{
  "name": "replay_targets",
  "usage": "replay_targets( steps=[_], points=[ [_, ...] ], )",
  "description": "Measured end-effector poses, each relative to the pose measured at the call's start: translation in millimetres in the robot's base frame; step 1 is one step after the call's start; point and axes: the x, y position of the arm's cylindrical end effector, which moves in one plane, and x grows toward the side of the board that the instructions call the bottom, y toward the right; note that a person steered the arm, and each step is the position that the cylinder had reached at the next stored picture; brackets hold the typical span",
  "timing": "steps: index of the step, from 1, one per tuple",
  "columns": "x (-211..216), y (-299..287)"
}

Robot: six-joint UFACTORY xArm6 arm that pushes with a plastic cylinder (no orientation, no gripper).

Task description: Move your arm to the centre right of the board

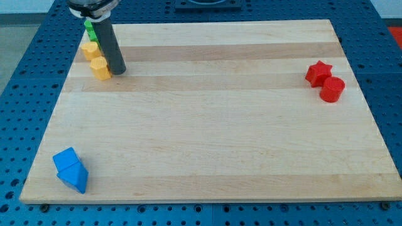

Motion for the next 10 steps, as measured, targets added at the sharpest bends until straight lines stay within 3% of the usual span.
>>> replay_targets(
  steps=[3,4,8,10],
  points=[
    [0.0,-3.2],
    [-1.0,51.0],
    [-20.5,376.4],
    [-21.3,504.5]
  ],
)
